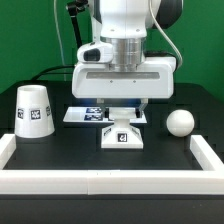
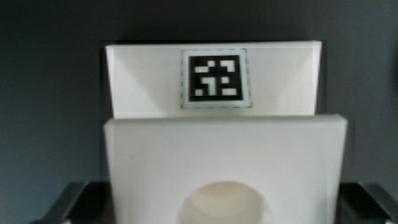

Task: Assemble lamp

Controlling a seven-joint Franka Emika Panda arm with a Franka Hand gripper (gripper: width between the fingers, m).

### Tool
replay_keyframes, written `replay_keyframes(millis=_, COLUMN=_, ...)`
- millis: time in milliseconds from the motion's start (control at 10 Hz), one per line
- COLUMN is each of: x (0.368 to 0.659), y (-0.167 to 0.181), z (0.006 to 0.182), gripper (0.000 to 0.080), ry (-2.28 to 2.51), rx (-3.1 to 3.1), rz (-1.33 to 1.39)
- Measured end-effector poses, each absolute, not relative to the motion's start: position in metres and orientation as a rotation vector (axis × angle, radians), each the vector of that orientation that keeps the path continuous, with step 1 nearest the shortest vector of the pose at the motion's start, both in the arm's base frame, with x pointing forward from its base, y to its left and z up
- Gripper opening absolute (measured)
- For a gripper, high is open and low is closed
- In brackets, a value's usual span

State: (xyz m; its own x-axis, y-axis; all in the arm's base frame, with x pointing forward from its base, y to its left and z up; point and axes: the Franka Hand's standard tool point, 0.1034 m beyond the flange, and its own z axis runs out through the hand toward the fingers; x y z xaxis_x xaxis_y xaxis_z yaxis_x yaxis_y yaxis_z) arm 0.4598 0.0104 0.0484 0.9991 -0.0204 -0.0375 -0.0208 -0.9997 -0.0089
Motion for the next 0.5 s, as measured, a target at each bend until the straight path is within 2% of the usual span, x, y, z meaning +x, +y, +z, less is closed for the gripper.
replay_keyframes(millis=200, x=0.462, y=0.011, z=0.048, gripper=0.0533, ry=0.001, rx=-3.131, rz=0.056)
replay_keyframes(millis=500, x=0.486, y=0.025, z=0.049, gripper=0.0534, ry=-0.106, rx=-3.124, rz=0.015)
